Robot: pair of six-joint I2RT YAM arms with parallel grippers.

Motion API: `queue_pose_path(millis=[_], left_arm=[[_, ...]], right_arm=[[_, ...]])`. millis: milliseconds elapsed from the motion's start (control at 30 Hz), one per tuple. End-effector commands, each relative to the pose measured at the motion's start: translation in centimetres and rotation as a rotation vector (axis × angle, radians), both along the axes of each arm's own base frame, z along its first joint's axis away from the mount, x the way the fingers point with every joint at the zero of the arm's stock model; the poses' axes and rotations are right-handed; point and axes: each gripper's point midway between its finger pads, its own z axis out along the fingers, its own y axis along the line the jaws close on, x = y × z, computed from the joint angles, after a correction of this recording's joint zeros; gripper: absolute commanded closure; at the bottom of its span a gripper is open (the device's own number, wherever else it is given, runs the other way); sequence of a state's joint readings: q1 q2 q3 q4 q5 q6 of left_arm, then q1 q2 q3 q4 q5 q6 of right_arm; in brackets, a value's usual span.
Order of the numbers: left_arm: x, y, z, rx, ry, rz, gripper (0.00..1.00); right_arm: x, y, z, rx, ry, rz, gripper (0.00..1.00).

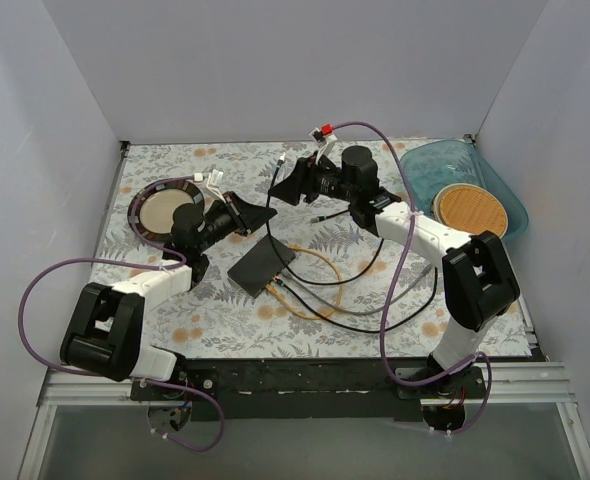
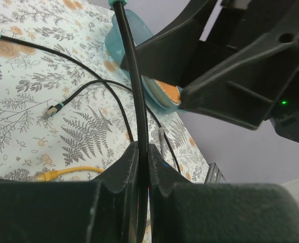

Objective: Insert the plug into the switch port

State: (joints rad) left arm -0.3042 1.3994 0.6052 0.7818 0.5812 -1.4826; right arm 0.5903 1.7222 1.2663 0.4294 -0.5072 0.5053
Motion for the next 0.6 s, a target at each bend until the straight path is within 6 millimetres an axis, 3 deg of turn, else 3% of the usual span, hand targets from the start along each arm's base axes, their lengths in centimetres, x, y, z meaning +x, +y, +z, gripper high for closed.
queue_pose_path(millis=[0, 133, 233, 333, 367, 433, 500, 567], left_arm=[[-0.3, 0.0, 3.9, -0.015, -0.146, 0.014, 1.00], [-0.7, -0.3, 4.2, -0.013, -0.164, 0.001, 1.00], [-0.7, -0.6, 4.1, -0.008, -0.168, -0.014, 1.00], [-1.2, -1.0, 4.1, -0.007, -0.188, -0.045, 1.00], [-1.3, -1.0, 4.0, -0.007, -0.190, -0.051, 1.00], [-1.4, -1.0, 4.0, -0.005, -0.193, -0.057, 1.00], [-1.4, -1.0, 3.8, 0.006, -0.189, -0.053, 0.89], [-1.2, -0.6, 4.2, 0.018, -0.202, -0.026, 0.72]], right_arm=[[0.6, 0.3, 1.6, 0.052, -0.004, -0.019, 0.31], [0.3, 0.7, 2.3, 0.093, -0.021, 0.017, 0.34], [-0.4, 1.3, 2.7, 0.137, -0.008, 0.078, 0.47], [-0.9, 1.9, 3.4, 0.182, -0.012, 0.137, 0.71], [-0.9, 2.0, 3.3, 0.183, -0.009, 0.146, 0.87], [-1.1, 2.1, 3.3, 0.170, -0.015, 0.157, 0.98], [-0.9, 1.8, 2.3, 0.118, -0.026, 0.139, 0.99], [-0.9, 1.1, 2.1, 0.073, -0.053, 0.107, 0.99]])
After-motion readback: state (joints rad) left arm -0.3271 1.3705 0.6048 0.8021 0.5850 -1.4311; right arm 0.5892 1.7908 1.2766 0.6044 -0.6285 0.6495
